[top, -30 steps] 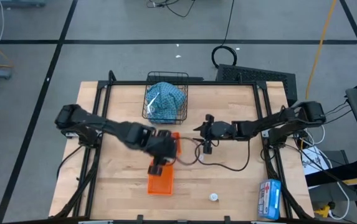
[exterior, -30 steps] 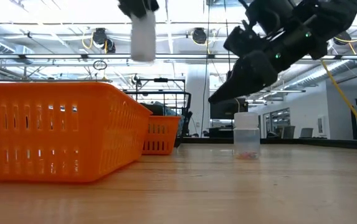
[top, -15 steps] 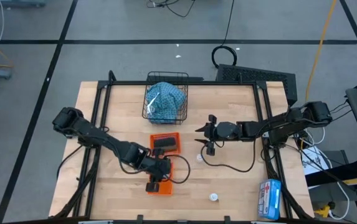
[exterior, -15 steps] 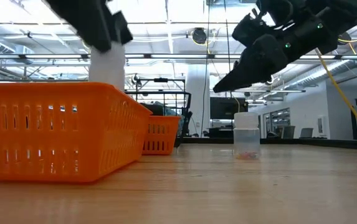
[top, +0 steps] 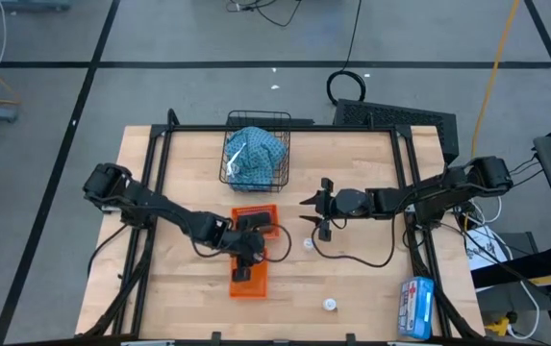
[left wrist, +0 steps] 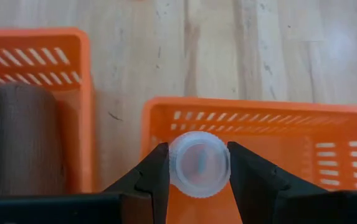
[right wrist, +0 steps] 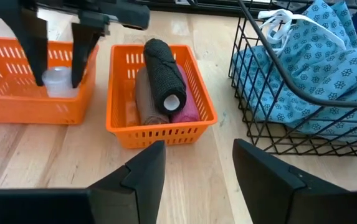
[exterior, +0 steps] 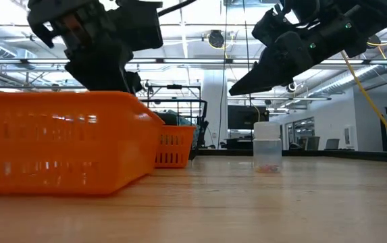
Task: Pick & Place Medicine items
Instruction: Put the top white medicine bottle into the bottom orange bin
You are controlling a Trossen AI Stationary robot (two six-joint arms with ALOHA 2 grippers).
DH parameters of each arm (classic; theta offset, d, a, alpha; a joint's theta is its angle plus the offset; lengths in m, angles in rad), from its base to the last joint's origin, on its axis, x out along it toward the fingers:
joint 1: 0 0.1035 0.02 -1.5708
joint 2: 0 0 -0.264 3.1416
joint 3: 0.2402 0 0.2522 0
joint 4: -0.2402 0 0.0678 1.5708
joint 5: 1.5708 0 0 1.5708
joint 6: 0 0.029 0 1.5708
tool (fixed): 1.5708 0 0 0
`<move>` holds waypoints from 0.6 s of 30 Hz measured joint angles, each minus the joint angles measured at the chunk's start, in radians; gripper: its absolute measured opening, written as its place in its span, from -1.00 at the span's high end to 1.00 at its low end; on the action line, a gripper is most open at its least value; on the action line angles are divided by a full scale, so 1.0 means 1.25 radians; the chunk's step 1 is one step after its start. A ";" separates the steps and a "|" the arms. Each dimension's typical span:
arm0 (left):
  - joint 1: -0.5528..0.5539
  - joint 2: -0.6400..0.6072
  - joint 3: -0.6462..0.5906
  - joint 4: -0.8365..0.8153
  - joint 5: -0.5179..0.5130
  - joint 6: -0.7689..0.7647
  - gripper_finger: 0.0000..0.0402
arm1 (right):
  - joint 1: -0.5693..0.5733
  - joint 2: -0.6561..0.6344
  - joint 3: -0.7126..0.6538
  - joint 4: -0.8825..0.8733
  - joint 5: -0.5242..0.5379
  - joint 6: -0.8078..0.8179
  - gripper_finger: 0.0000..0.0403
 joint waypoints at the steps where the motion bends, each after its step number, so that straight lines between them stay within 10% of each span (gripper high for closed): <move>1: 0.004 0.000 -0.001 0.003 -0.001 0.007 0.32 | 0.000 0.000 0.000 0.000 0.000 0.000 0.13; 9: 0.032 0.000 -0.001 0.005 0.002 0.055 0.30 | 0.000 0.000 0.000 0.000 0.000 0.000 0.15; 18: 0.046 0.000 -0.001 0.005 0.002 0.039 -0.28 | 0.000 0.000 0.000 -0.017 -0.002 0.056 0.15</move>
